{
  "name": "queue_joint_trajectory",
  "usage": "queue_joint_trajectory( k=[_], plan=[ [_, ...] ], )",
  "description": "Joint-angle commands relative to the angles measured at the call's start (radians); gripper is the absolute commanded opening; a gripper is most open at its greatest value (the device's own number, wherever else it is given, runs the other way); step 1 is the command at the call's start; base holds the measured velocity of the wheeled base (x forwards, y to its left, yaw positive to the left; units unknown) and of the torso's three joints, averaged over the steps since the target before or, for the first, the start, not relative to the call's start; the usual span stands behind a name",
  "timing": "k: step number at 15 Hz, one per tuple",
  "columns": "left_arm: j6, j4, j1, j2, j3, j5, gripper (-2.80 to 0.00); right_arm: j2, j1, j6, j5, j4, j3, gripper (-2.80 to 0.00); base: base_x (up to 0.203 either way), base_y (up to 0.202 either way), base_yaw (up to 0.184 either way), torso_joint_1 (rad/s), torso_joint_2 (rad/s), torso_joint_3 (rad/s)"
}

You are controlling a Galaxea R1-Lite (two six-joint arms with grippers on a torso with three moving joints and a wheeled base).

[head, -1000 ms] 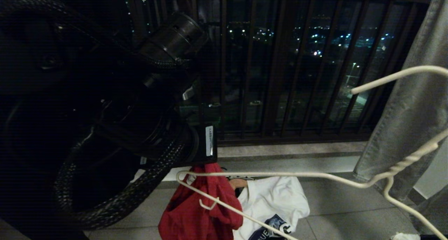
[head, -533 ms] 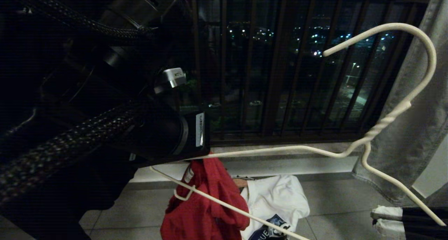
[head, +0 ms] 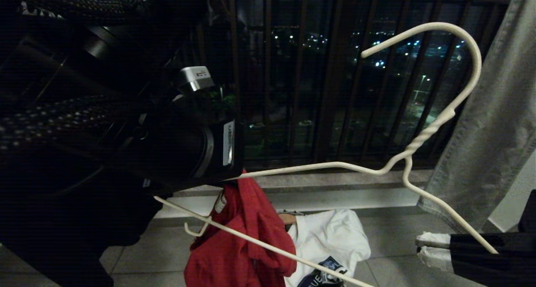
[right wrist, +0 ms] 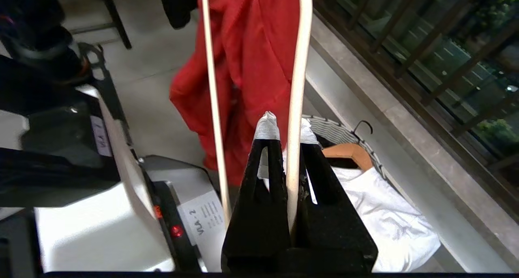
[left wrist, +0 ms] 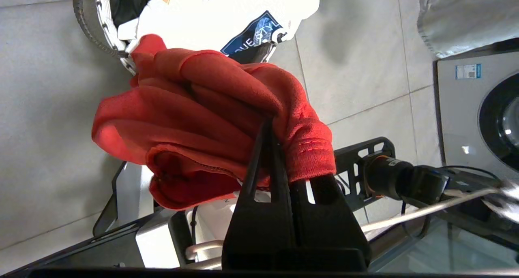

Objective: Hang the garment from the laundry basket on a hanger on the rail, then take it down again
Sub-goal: Pick up clothes from the basket

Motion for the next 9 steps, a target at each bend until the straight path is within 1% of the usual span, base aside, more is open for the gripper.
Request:
queue_joint_trajectory(
  k=[1,4,6,9],
  plan=[
    [-0.005,0.005,0.002,-0.003,-0.002,0.001,-2.8,0.021,-0.008,-0.007,-0.001,-0.005,0.014,-2.8,0.0,0.0,0.0,0.0,0.0,0.0],
    [-0.005,0.005,0.001,-0.005,-0.002,0.0,-2.8,0.046,-0.021,-0.021,-0.002,-0.048,0.024,-2.8,0.0,0.0,0.0,0.0,0.0,0.0],
    [-0.005,0.007,0.0,-0.014,-0.001,0.001,-2.8,0.066,-0.058,-0.034,-0.003,-0.08,0.046,-2.8,0.0,0.0,0.0,0.0,0.0,0.0],
    [-0.005,0.007,0.002,-0.008,0.0,0.001,-2.8,0.067,-0.068,-0.049,-0.004,-0.094,0.058,-2.8,0.0,0.0,0.0,0.0,0.0,0.0]
  ],
)
